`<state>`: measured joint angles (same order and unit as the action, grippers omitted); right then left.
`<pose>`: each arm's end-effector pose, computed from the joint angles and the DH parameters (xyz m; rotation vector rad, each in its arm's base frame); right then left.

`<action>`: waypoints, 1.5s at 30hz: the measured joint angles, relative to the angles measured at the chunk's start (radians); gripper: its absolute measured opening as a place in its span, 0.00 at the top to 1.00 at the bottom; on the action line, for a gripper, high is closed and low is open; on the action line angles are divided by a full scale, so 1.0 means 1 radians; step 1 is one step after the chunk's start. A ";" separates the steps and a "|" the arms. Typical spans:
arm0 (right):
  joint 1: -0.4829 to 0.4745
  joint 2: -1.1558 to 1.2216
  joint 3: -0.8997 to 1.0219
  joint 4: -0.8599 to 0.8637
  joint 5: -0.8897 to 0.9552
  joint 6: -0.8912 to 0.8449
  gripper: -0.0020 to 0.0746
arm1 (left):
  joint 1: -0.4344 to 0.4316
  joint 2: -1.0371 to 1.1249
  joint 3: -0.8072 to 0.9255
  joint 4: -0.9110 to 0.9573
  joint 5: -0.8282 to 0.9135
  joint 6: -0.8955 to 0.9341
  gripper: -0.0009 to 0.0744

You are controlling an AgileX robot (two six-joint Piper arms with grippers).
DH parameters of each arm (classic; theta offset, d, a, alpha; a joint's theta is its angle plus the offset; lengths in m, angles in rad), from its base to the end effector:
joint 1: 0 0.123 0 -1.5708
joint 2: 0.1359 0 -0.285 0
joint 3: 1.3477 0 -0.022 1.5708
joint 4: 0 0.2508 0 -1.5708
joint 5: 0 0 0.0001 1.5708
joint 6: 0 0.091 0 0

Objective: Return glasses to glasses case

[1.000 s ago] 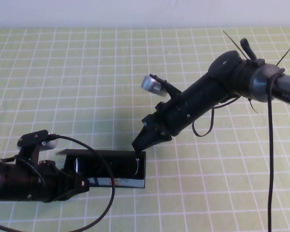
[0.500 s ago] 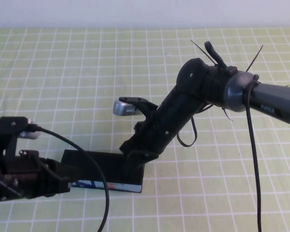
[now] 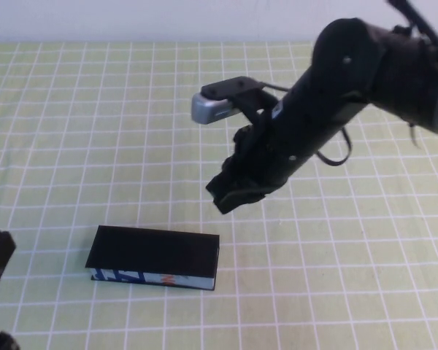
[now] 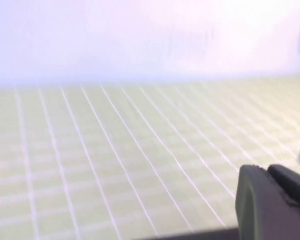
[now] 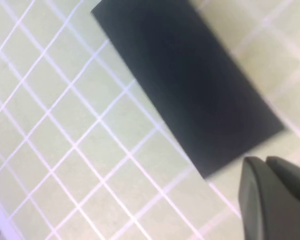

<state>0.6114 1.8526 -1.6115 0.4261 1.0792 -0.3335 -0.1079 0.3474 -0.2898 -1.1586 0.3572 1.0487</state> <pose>0.3068 0.2556 0.2880 -1.0974 2.5743 0.6413 0.0796 -0.0380 0.2746 0.2647 1.6801 -0.4198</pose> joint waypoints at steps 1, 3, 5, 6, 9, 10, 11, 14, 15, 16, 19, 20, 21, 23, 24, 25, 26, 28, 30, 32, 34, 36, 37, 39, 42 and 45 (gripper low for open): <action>0.000 -0.041 0.036 -0.020 -0.022 0.024 1.00 | 0.000 -0.041 0.017 0.000 -0.014 -0.002 0.99; 0.000 -0.151 0.125 -0.067 -0.073 0.077 1.00 | 0.000 -0.137 0.058 -0.002 -0.054 -0.004 0.99; 0.000 -0.269 0.214 -0.107 -0.114 0.132 1.00 | 0.000 -0.211 0.091 -0.002 -0.093 -0.006 0.99; 0.000 -0.329 0.264 -0.124 -0.132 0.163 1.00 | 0.000 -0.246 0.109 -0.005 -0.113 -0.006 0.99; 0.000 -0.501 0.394 -0.166 -0.169 0.251 1.00 | 0.000 -0.325 0.162 -0.009 -0.152 -0.006 0.99; 0.000 -0.549 0.429 -0.176 -0.178 0.278 1.00 | 0.000 -0.338 0.175 -0.011 -0.155 -0.004 0.99; 0.000 -0.610 0.471 -0.189 -0.187 0.306 1.00 | 0.000 -0.349 0.193 -0.012 -0.160 0.004 0.99; 0.000 -0.785 0.590 -0.234 -0.200 0.370 1.00 | 0.000 -0.356 0.241 -0.012 -0.175 0.026 0.99; 0.000 -0.841 0.627 -0.249 -0.205 0.383 1.00 | 0.000 -0.357 0.260 -0.013 -0.187 0.037 0.99; 0.000 -0.885 0.656 -0.260 -0.209 0.390 1.00 | 0.000 -0.358 0.279 -0.013 -0.201 0.045 0.99; 0.000 -1.036 0.757 -0.283 -0.228 0.403 1.00 | 0.000 -0.358 0.313 -0.016 -0.265 0.061 0.99; 0.000 -1.090 0.792 -0.287 -0.241 0.403 1.00 | 0.000 -0.358 0.315 -0.018 -0.278 0.062 0.99; 0.000 -1.145 0.828 -0.292 -0.258 0.405 1.00 | 0.000 -0.358 0.315 -0.020 -0.284 0.064 0.99; 0.000 -1.245 0.903 -0.301 -0.312 0.405 1.00 | 0.000 -0.358 0.315 -0.025 -0.284 0.065 0.99; 0.000 -1.303 0.942 -0.305 -0.349 0.405 1.00 | 0.000 -0.358 0.315 -0.025 -0.284 0.065 0.99; 0.000 -1.360 0.975 -0.309 -0.383 0.405 1.00 | 0.000 -0.358 0.315 -0.027 -0.283 0.065 0.99; 0.000 -1.415 1.016 -0.311 -0.429 0.405 1.00 | 0.000 -0.358 0.315 -0.027 -0.283 0.065 0.99; 0.000 -1.509 1.091 -0.313 -0.514 0.405 1.00 | 0.000 -0.358 0.315 -0.027 -0.281 0.065 0.99; 0.000 -1.602 1.169 -0.313 -0.606 0.409 1.00 | 0.000 -0.358 0.315 -0.027 -0.280 0.065 0.99; 0.000 -1.668 1.238 -0.304 -0.691 0.409 1.00 | 0.000 -0.358 0.315 -0.027 -0.280 0.065 0.99; 0.000 -1.722 1.296 -0.296 -0.746 0.411 1.00 | 0.000 -0.358 0.315 -0.027 -0.280 0.065 0.99; 0.000 -1.758 1.339 -0.293 -0.766 0.413 1.00 | 0.000 -0.358 0.315 -0.027 -0.280 0.065 0.99; 0.000 -1.767 1.360 -0.291 -0.770 0.413 1.00 | 0.000 -0.358 0.315 -0.027 -0.280 0.065 0.99; 0.000 -1.777 1.395 -0.291 -0.775 0.413 1.00 | 0.000 -0.358 0.315 -0.027 -0.280 0.065 0.99; 0.000 -1.777 1.440 -0.321 -0.778 0.411 1.00 | 0.000 -0.358 0.315 -0.027 -0.280 0.065 0.99; 0.000 -1.778 1.479 -0.386 -0.805 0.420 1.00 | 0.000 -0.358 0.315 -0.027 -0.280 0.065 0.99</action>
<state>0.6114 0.0746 -0.1325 0.0400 0.2745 0.0863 -0.1079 -0.0109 0.0252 -1.1855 0.0767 1.1136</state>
